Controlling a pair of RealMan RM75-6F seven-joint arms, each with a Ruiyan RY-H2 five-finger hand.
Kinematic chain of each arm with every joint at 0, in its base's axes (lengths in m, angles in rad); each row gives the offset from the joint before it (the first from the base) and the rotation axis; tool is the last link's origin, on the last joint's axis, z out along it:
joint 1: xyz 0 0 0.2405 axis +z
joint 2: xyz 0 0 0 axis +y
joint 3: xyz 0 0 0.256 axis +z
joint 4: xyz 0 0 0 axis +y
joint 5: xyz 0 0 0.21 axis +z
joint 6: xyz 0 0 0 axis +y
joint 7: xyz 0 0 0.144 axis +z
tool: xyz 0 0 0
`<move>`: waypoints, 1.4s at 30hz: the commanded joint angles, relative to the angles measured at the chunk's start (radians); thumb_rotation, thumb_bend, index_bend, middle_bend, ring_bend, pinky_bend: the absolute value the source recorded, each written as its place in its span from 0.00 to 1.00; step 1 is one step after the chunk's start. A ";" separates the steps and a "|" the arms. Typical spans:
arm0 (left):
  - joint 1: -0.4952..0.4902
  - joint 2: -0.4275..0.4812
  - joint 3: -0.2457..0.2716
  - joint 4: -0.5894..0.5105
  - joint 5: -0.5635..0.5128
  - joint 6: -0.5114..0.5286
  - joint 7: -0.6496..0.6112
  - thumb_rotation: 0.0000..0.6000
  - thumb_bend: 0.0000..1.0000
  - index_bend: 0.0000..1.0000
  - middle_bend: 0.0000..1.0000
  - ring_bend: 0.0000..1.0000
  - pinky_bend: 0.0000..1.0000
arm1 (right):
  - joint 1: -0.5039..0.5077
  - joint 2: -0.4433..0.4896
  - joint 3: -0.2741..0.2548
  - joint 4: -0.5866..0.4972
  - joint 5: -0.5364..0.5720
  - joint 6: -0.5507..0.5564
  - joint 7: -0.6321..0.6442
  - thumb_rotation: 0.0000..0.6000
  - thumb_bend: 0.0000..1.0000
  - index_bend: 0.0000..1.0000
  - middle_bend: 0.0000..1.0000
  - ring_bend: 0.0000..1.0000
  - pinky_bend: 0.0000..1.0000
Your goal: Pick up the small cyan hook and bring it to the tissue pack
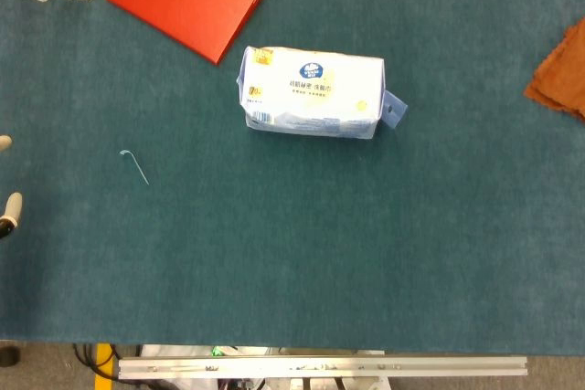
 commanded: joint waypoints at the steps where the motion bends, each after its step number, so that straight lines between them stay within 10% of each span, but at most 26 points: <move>1: 0.001 0.000 0.002 0.004 -0.001 -0.001 -0.003 1.00 0.32 0.24 0.24 0.27 0.19 | 0.003 0.004 0.003 -0.005 -0.002 0.000 -0.005 1.00 0.44 0.21 0.33 0.26 0.32; 20: -0.076 0.052 0.018 0.047 0.072 -0.104 -0.122 1.00 0.32 0.26 0.28 0.32 0.40 | 0.013 0.043 0.044 -0.051 -0.006 0.042 -0.005 1.00 0.44 0.21 0.33 0.26 0.32; 34: -0.316 0.097 0.079 0.197 0.315 -0.302 -0.375 1.00 0.32 0.31 0.81 0.87 0.90 | 0.024 0.092 0.058 -0.090 -0.002 0.036 0.008 1.00 0.44 0.21 0.33 0.26 0.32; 42: -0.445 0.042 0.104 0.303 0.390 -0.407 -0.383 1.00 0.32 0.34 0.93 0.98 0.99 | 0.020 0.092 0.054 -0.104 0.016 0.028 -0.013 1.00 0.44 0.21 0.33 0.26 0.32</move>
